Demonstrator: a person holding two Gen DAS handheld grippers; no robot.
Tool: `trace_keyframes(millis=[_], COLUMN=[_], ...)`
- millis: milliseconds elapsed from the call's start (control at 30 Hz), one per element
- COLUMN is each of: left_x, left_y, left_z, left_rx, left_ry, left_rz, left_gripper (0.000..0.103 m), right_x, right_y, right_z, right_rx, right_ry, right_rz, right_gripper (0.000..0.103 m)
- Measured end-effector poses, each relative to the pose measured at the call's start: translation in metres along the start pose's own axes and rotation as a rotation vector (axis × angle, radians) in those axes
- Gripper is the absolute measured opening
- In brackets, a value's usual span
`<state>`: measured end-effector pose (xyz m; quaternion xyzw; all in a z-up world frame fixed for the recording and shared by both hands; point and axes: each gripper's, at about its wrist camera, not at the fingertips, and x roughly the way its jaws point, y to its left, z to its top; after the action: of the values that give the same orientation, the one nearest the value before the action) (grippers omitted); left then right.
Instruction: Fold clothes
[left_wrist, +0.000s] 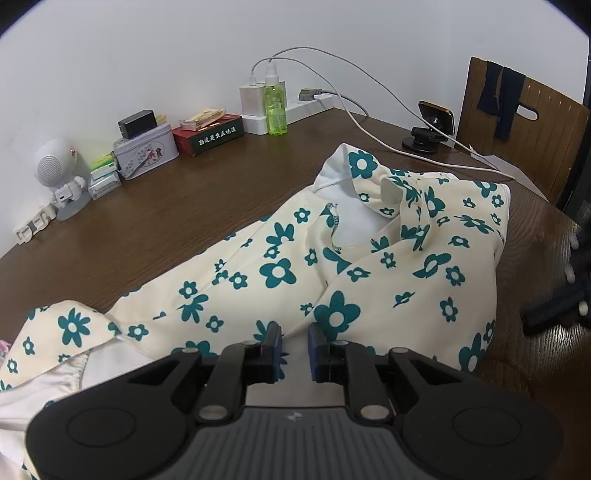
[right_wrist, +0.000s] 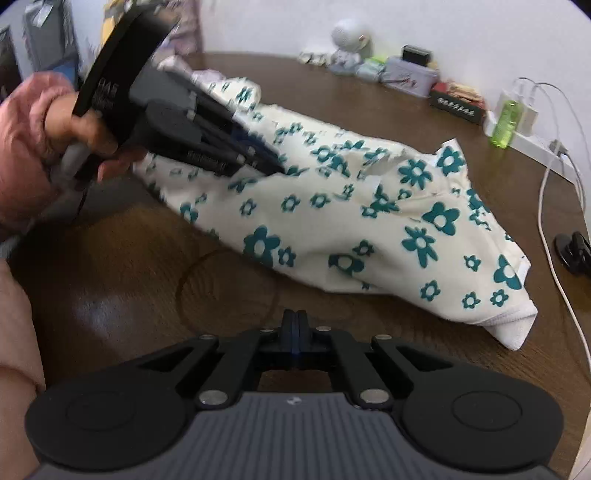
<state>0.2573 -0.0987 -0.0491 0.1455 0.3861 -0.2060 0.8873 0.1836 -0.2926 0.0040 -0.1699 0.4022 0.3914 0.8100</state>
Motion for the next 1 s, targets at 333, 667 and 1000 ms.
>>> trace_keyframes(millis=[333, 667, 1000], left_x=[-0.001, -0.001, -0.001], left_y=[0.0, 0.0, 0.002], left_z=[-0.002, -0.004, -0.004], left_rx=[-0.001, -0.003, -0.005], left_ry=[-0.009, -0.016, -0.023], left_rz=[-0.006, -0.009, -0.01], left_gripper=[0.013, 0.014, 0.014], right_x=[0.011, -0.004, -0.03], right_y=[-0.018, -0.026, -0.053], right_z=[0.007, 0.009, -0.012], right_rx=[-0.034, -0.043, 0.137], right_ry=[-0.052, -0.043, -0.037], right_rz=[-0.215, -0.151, -0.168], right_gripper=[0.045, 0.001, 0.037])
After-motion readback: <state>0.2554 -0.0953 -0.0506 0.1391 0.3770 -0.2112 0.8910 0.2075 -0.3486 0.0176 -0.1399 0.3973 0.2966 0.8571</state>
